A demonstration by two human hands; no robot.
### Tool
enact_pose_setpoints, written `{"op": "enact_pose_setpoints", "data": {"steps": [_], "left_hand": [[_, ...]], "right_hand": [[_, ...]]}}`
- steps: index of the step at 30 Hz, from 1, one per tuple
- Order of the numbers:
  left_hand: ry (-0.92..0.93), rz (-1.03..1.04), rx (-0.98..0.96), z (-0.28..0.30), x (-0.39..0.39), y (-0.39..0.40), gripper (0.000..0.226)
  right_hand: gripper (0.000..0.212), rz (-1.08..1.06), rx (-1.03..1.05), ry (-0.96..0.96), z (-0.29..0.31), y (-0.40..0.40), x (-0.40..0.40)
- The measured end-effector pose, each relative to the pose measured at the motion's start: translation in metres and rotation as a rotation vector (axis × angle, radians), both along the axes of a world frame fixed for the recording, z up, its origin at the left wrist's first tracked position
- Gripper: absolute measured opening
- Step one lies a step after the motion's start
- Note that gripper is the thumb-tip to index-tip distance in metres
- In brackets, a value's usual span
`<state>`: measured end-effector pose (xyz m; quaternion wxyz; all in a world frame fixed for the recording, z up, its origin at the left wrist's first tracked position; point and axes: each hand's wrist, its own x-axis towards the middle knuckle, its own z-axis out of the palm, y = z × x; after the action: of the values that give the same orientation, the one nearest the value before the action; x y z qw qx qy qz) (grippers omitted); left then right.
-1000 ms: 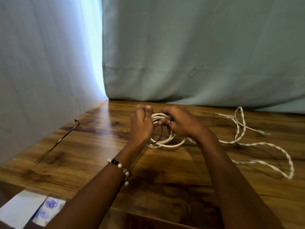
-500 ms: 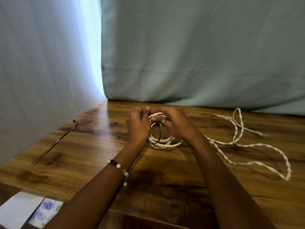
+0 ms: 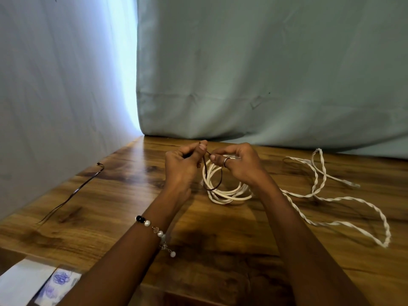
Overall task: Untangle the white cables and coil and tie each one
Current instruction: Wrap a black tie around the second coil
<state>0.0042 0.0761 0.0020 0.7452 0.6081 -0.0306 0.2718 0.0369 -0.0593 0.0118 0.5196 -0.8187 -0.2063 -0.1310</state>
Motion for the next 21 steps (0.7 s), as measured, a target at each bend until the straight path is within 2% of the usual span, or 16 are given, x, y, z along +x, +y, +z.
{"op": "enact_pose_setpoints", "data": {"steps": [2,7,9,12,14,18,21], "left_hand": [[0.014,-0.017,-0.02,0.0007,-0.0002,0.0014,0.021],[0.02,-0.03,-0.03,0.0013,-0.0011,0.0036,0.008],[0.02,-0.036,-0.057,0.0017,-0.0015,0.0042,0.008],[-0.024,-0.149,-0.14,0.0034,-0.0026,0.0062,0.022],[-0.052,-0.173,-0.176,0.0052,-0.0028,0.006,0.021],[-0.035,-0.08,-0.219,0.006,-0.0003,0.0059,0.006],[0.052,0.031,-0.113,0.0012,0.0042,0.01,0.013]], "right_hand": [[0.012,-0.026,0.076,0.035,0.0009,0.0002,-0.0013],[0.013,-0.062,0.128,0.071,0.0015,0.0008,-0.0032],[0.011,-0.111,0.108,0.063,0.0009,0.0005,-0.0022],[0.02,-0.23,0.0,0.005,0.0014,0.0006,-0.0016],[0.023,-0.278,-0.064,-0.04,0.0029,0.0006,-0.0034],[0.021,-0.286,-0.099,-0.087,0.0062,0.0004,-0.008],[0.021,-0.282,-0.094,-0.093,0.006,0.0015,-0.008]]}}
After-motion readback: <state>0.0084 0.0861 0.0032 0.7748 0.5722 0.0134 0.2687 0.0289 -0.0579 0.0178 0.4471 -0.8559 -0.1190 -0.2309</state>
